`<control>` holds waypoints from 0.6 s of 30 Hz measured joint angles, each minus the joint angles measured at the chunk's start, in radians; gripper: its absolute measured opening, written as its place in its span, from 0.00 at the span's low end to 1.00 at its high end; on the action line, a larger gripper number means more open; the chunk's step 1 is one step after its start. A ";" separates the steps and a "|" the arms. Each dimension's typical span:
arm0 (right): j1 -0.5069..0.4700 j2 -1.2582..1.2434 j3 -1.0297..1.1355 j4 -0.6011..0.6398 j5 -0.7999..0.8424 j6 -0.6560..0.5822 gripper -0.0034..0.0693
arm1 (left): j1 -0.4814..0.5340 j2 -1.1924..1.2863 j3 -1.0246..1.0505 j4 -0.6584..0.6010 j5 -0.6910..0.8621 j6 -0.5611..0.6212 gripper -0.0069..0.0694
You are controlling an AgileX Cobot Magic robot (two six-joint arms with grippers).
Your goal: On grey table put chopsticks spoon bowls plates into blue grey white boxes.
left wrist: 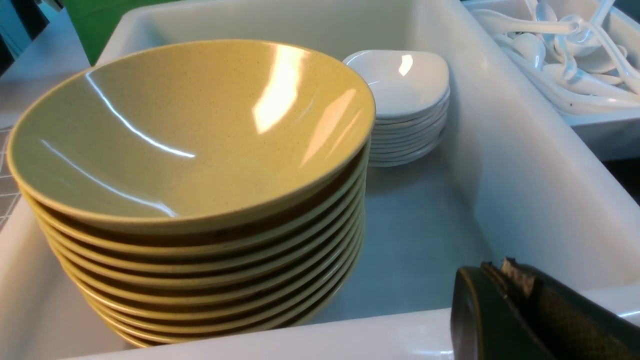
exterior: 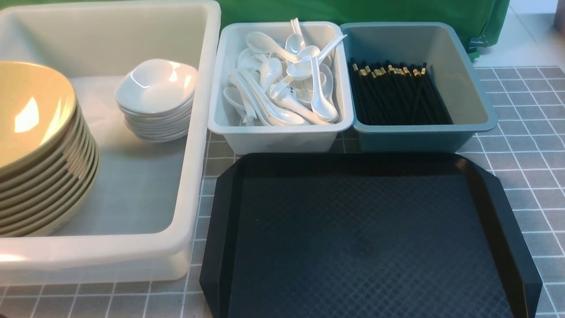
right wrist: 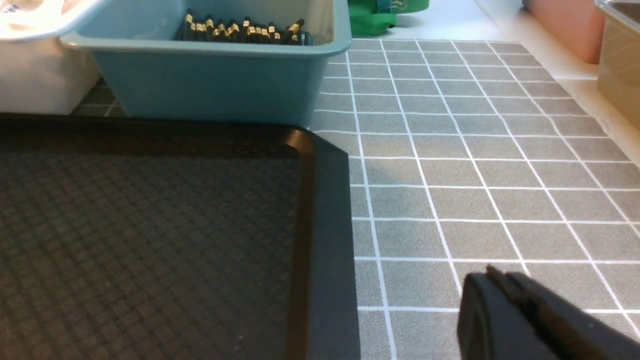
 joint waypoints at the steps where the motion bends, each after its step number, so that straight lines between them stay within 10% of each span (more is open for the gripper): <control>1: 0.000 0.000 0.000 0.000 0.000 0.000 0.09 | -0.001 -0.003 0.003 -0.001 -0.006 0.000 0.08; 12: 0.000 0.000 0.000 -0.001 0.000 0.000 0.10 | 0.037 -0.195 0.454 -0.017 -0.750 -0.081 0.08; 18: 0.000 0.000 0.000 -0.001 0.000 0.000 0.11 | 0.063 -0.201 0.535 0.067 -0.607 -0.139 0.08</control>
